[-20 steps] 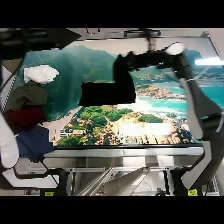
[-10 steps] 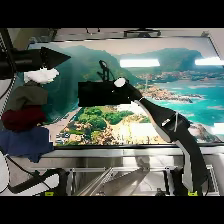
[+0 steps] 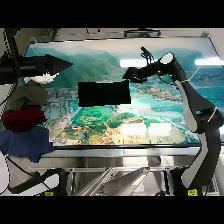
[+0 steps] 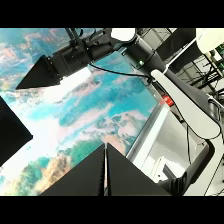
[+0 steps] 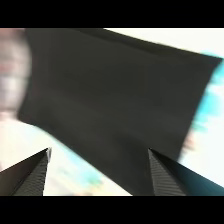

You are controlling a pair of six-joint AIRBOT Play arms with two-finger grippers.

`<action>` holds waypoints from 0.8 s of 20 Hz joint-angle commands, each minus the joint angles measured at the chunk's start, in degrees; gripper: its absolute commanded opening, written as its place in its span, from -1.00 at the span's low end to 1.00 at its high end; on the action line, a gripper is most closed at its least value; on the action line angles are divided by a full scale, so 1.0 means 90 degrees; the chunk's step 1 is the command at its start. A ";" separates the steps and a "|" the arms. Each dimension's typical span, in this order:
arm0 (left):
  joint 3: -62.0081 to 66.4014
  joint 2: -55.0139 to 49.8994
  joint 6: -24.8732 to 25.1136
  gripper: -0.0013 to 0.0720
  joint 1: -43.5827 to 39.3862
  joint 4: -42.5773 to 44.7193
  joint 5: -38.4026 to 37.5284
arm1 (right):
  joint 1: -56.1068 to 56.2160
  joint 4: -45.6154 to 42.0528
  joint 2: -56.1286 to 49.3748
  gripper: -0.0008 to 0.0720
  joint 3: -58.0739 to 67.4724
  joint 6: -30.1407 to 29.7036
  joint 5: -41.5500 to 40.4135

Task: Fold the shirts.

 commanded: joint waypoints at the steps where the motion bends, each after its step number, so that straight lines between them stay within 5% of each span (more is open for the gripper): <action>1: -0.0010 0.0002 0.0002 -0.89 0.0005 0.0005 0.0075 | -0.0508 -0.0789 -0.0291 0.98 -0.0058 0.0469 0.0457; 13: -0.0010 0.0002 0.0005 -0.89 0.0005 0.0015 0.0279 | 0.0600 0.0991 -0.1532 0.95 -0.0058 -0.0180 -0.0741; 14: -0.0010 0.0002 0.0005 -0.89 0.0005 0.0012 0.0240 | 0.0639 0.1341 -0.1564 0.60 -0.0058 -0.0301 -0.0789; 15: -0.0010 0.0002 0.0005 -0.89 0.0005 0.0015 0.0180 | 0.0639 0.1659 -0.1559 -0.51 -0.0056 -0.0500 -0.0789; 16: -0.0010 0.0002 0.0005 -0.89 0.0005 0.0015 0.0109 | 0.0624 0.1962 -0.1528 -0.88 -0.0046 -0.0583 -0.0765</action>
